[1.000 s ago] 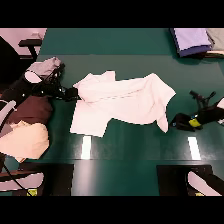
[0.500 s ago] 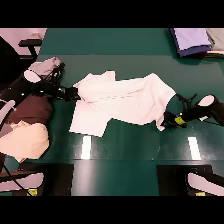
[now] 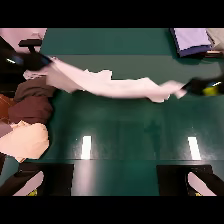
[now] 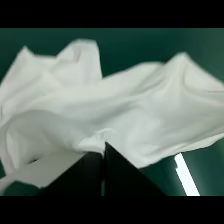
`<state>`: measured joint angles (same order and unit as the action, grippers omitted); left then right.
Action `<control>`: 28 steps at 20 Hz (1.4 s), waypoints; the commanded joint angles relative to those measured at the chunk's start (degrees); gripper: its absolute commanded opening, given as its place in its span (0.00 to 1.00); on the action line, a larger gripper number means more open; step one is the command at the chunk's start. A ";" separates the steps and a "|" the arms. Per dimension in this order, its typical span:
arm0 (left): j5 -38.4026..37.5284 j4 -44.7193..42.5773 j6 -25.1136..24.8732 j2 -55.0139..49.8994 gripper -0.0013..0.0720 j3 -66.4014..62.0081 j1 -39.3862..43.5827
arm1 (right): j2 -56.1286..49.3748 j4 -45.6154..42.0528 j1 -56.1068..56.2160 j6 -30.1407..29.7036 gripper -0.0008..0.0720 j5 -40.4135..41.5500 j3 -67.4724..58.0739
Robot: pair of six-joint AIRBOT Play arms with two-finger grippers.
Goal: Fold the shirts.
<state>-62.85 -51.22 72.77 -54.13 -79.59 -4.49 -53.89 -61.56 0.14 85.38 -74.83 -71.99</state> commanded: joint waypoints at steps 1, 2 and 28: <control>1.68 0.00 0.96 9.38 0.05 -13.14 -1.25 | 8.59 0.09 -4.90 0.07 0.03 -0.42 -16.74; 2.01 -0.02 1.66 10.84 0.05 -17.27 -1.25 | 10.08 0.07 -6.38 0.07 0.03 -0.42 -21.20; 3.21 -7.76 9.18 -33.42 0.05 -10.93 5.35 | -33.20 -13.03 -2.08 4.81 0.03 -10.19 -21.62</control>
<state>-66.30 -58.35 82.43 -79.81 -90.89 -0.03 -79.35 -72.73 -4.86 89.91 -89.36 -93.93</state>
